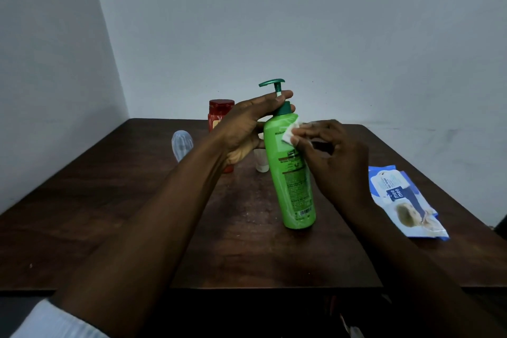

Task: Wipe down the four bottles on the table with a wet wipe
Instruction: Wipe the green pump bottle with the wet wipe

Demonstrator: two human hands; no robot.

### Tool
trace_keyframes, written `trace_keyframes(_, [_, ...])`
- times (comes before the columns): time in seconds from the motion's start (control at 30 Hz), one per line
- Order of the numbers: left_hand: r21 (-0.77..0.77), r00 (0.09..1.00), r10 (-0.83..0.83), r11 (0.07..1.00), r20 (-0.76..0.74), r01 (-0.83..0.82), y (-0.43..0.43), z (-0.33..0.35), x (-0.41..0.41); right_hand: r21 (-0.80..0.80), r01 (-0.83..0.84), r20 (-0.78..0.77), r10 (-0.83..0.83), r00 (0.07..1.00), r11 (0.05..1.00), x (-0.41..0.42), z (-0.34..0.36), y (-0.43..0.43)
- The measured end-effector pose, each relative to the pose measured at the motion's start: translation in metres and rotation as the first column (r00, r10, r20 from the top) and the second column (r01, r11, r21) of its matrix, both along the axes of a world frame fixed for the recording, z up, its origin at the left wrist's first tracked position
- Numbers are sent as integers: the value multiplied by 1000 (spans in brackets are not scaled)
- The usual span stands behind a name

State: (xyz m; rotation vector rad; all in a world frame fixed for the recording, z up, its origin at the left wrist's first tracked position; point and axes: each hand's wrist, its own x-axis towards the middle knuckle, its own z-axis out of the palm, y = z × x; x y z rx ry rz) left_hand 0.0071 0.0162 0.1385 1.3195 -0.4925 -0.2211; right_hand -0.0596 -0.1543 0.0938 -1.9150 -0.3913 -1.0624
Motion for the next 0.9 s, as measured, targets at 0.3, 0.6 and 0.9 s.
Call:
trace_keyframes(0.3, [32,1000,11,999,10,-11,2,4,-2,137,19,-26,-16,1000,990,9,12,9])
trace_keyframes(0.6, [44,999,47,998,19,-47,-1,8,-2,-45,76,157,-68,985,996,1,9,20])
trace_keyframes(0.9, [45,992,130,991,-2,-130,-7,10,0,-244,150,250,-87,964,958,-1,8,28])
